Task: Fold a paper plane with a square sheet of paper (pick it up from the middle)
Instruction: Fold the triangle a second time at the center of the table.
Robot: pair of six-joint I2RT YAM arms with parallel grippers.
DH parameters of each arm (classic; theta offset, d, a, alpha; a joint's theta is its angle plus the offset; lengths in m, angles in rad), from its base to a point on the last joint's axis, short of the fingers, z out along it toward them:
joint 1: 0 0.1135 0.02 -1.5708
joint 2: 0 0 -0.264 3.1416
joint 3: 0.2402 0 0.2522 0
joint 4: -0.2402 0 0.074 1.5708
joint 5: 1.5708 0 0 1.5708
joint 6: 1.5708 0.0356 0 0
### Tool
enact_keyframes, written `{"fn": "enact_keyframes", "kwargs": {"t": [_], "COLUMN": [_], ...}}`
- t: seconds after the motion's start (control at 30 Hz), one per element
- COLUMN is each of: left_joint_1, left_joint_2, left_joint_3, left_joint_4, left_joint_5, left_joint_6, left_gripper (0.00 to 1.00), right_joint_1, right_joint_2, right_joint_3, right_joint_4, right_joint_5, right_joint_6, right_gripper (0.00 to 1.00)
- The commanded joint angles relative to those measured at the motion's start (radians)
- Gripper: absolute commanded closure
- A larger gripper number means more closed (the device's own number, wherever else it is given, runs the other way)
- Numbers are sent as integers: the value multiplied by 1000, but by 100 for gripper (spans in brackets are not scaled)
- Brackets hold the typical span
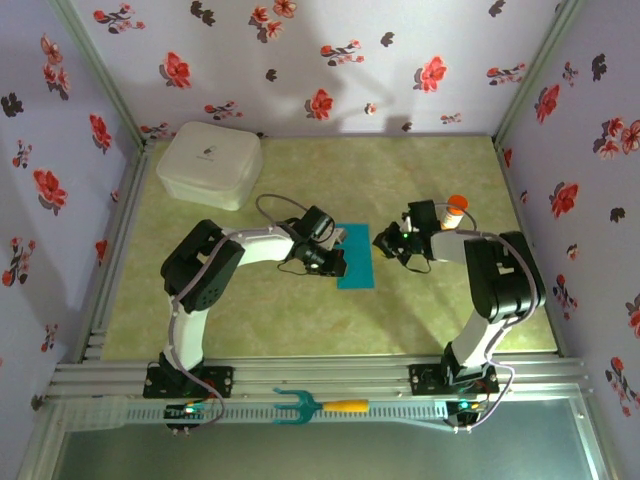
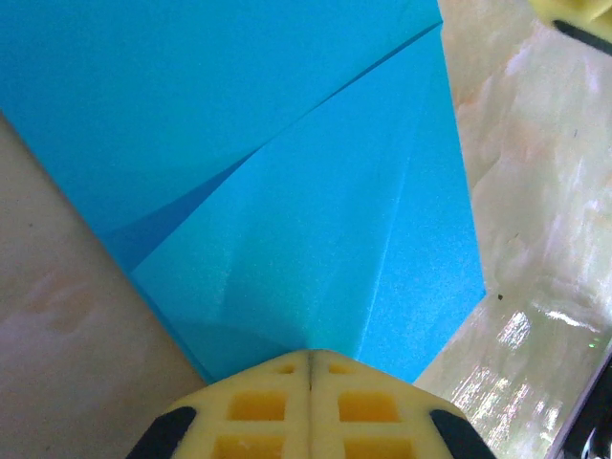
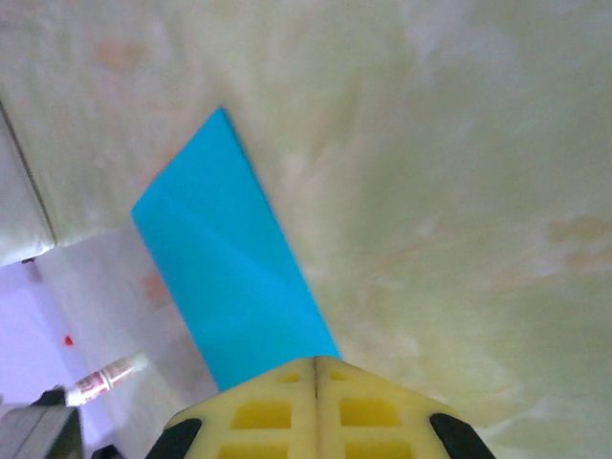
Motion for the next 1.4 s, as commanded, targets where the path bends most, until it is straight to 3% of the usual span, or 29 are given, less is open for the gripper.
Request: {"fn": "enact_keyframes", "kwargs": {"t": [0.0,0.33,0.63,0.9,1.37], "left_joint_1": [2,-1,-16,-43,-46], "left_joint_2": [8,-3,-65,46,78], "left_joint_3": [-24,21,136,216,106], "left_joint_4": [-109,-101,-130,-131,-163], "left_joint_5": [-68,-54,-48,40,6], "left_joint_6": [29,16,-2,-25,22], "left_gripper": [100,100,100,100,100], "right_joint_1": [44,77,81,82,83], "right_joint_2": [-37,78,50,44,47], "right_joint_3": [-11,-46,-61,-75,-81], "right_joint_4": [-17,-11,-48,-30,-38], "right_joint_5": [-16,38,70,75,90], "right_joint_6": [-13,-4,-9,9,6], "right_gripper": [100,100,100,100,100]}}
